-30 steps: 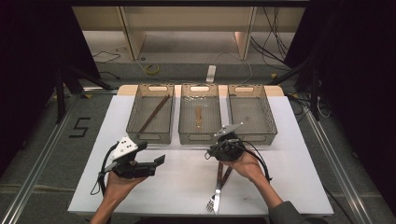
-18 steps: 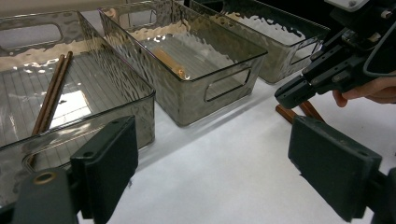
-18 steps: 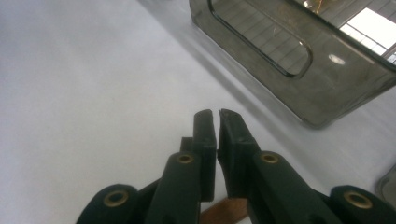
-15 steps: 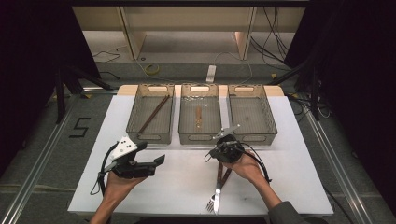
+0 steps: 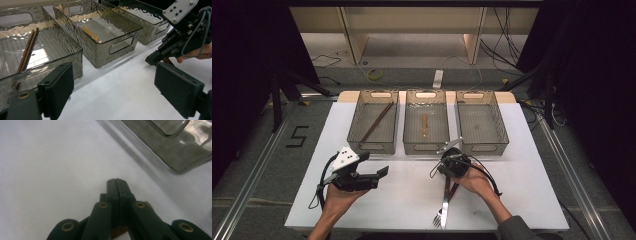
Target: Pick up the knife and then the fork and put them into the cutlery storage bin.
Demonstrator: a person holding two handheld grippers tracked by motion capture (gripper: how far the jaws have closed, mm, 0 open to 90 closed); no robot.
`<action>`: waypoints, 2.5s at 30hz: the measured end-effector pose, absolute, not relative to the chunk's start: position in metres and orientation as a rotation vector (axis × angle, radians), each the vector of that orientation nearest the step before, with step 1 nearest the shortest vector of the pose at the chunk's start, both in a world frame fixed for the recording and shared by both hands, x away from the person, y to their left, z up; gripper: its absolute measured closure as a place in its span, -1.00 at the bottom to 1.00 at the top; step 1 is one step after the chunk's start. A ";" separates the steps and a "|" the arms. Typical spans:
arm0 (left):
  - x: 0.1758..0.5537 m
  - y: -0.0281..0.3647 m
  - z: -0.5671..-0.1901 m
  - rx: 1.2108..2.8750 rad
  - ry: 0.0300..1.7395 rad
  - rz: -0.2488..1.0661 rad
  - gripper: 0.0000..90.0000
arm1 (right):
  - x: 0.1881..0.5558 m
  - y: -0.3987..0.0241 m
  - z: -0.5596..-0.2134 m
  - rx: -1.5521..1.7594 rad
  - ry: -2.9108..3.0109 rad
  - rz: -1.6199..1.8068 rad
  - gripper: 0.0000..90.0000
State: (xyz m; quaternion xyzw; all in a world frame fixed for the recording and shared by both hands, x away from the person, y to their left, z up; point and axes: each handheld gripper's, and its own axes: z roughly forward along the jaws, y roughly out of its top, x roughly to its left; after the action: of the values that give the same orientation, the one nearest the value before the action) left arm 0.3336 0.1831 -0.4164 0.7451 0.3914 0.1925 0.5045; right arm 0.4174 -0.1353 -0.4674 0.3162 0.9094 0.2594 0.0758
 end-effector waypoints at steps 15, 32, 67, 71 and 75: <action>0.332 0.183 -0.416 1.801 0.939 0.474 -0.65 | 0.416 -0.141 -0.468 0.964 2.747 0.668 1.00; 0.332 0.182 -0.417 1.813 0.938 0.474 -0.65 | 0.390 -0.194 -0.464 1.071 2.769 0.626 1.00; 0.332 0.180 -0.417 1.818 0.934 0.475 -0.65 | 0.335 -0.231 -0.456 1.001 2.812 0.569 0.68; 0.333 0.180 -0.418 1.821 0.937 0.473 -0.65 | 0.332 -0.228 -0.446 0.888 2.852 0.594 0.12; 0.332 0.180 -0.418 1.828 0.935 0.474 -0.65 | 0.334 -0.226 -0.443 0.823 2.872 0.572 -0.24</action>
State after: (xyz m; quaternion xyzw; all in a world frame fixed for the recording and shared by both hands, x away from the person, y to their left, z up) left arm 0.3323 0.1796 -0.4178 0.7539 0.3857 0.1955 0.4946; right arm 0.3337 -0.2257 -0.4433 0.2702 0.9430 0.1877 0.0498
